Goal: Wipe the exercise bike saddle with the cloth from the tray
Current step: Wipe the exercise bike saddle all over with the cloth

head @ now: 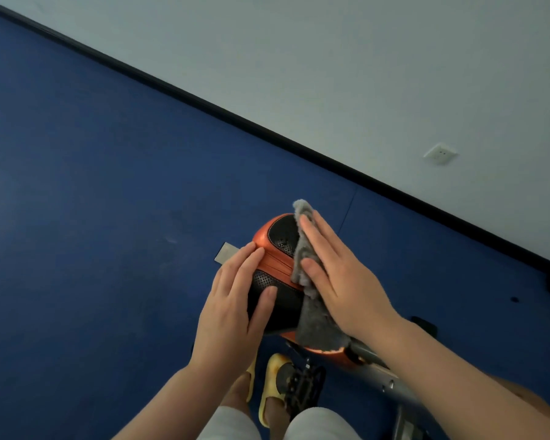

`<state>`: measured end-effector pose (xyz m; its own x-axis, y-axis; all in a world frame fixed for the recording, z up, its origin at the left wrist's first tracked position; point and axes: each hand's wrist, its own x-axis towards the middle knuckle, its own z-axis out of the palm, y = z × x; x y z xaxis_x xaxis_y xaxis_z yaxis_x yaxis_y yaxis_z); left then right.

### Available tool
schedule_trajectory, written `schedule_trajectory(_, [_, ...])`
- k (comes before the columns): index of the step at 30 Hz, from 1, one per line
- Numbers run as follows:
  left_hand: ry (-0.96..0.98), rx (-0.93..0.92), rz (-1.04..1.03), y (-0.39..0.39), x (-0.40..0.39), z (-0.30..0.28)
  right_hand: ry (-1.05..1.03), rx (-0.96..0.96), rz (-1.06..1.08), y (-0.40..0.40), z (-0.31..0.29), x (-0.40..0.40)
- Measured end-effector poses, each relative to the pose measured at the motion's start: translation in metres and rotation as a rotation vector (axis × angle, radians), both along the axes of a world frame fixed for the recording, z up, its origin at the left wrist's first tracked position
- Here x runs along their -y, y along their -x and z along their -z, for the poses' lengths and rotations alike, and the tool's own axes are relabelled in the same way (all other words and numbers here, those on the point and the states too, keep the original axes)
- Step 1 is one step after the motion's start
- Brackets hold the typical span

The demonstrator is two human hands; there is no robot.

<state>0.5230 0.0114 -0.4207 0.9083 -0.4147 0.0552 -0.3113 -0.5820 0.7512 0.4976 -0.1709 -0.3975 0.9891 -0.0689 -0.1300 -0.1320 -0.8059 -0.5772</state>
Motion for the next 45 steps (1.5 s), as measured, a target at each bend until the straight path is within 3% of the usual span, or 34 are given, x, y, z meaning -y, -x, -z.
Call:
schedule_trajectory(3, [0.004, -0.001, -0.007, 0.002, 0.0, 0.003, 0.012, -0.057, 0.127, 0.008, 0.003, -0.001])
schedule_trajectory(6, [0.024, 0.0, -0.035, 0.003, 0.002, 0.005, 0.038, 0.024, 0.222, -0.015, 0.008, -0.024])
schedule_trajectory(11, [0.026, 0.004, -0.015, -0.001, 0.0, 0.004, 0.143, 0.087, -0.045, -0.014, 0.005, -0.023])
schedule_trajectory(18, [0.046, 0.004, -0.042, 0.001, 0.003, 0.005, 0.084, 0.086, -0.033, -0.028, 0.005, -0.021])
schedule_trajectory(23, [0.026, 0.012, 0.011, -0.001, -0.001, 0.001, 0.168, 0.12, -0.318, -0.016, 0.006, 0.007])
schedule_trajectory(27, [0.035, 0.0, -0.014, 0.001, 0.003, 0.004, 0.148, 0.115, -0.231, -0.012, 0.007, 0.005])
schedule_trajectory(30, [0.073, -0.021, -0.061, 0.002, 0.005, 0.005, 0.257, 0.146, -0.119, -0.037, 0.005, -0.027])
schedule_trajectory(36, [0.116, -0.104, -0.073, 0.004, 0.001, 0.002, 0.258, 0.109, -0.357, 0.001, 0.005, 0.001])
schedule_trajectory(45, [0.139, -0.124, -0.099, 0.002, 0.005, 0.002, 0.313, 0.131, -0.266, -0.028, 0.003, -0.03])
